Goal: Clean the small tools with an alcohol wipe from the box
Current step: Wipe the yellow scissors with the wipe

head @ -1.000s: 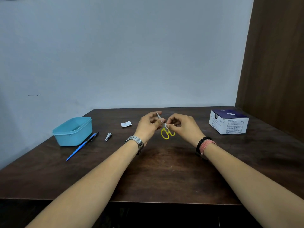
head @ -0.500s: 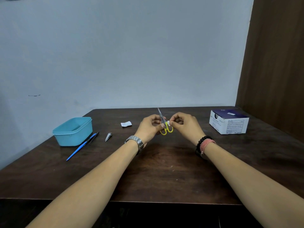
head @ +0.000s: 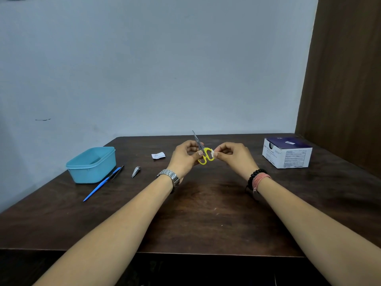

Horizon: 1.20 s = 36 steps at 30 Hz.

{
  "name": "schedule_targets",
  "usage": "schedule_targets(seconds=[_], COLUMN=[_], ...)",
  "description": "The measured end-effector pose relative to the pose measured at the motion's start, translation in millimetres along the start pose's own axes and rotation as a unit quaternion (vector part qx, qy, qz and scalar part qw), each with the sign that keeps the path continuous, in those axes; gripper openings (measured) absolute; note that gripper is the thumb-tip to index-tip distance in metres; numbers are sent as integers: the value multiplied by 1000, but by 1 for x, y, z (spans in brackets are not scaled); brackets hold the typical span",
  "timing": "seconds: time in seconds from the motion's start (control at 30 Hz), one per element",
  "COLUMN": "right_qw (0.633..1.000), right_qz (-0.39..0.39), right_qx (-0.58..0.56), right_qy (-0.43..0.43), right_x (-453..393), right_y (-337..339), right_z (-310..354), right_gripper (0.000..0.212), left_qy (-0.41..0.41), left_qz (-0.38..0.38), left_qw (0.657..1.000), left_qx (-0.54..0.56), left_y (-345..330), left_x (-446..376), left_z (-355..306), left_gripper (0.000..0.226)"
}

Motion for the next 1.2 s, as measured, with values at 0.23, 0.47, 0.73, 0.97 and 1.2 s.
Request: schedule_targets(seconds=[0.23,0.47,0.73,0.97,1.2], right_qw=[999,996,991,989,989], right_qz=[-9,-37,-69,-32,-41], right_qx=[-35,13,40,71,66], right_qy=[-6,78,110,129,127], right_x=[0,9,11,13,11], right_y=[3,4,8,-2,3], right_z=[-1,21,26,29,26], right_gripper=[8,4,6,7,8], left_qy=[8,-5,-36,-25,-26], left_qz=[33,106,144,100,113], left_qw=[999,993,984,991,988], left_qx=[4,-43,-100,-85,-103], left_y=[-7,-24,-30,-20,-23], left_x=[2,6,7,3,3], left_z=[2,5,0,5,6], left_gripper=[18,17,17,13,12])
Point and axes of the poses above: each hand's wrist, its own x-axis away from the middle knuckle, its own y-axis out of the back of the hand, z = x × y, the point moved 8 cm from there along -x, towards the middle knuckle, and after that the axes turned 9 degrees about -y, right-handed, at the moved point
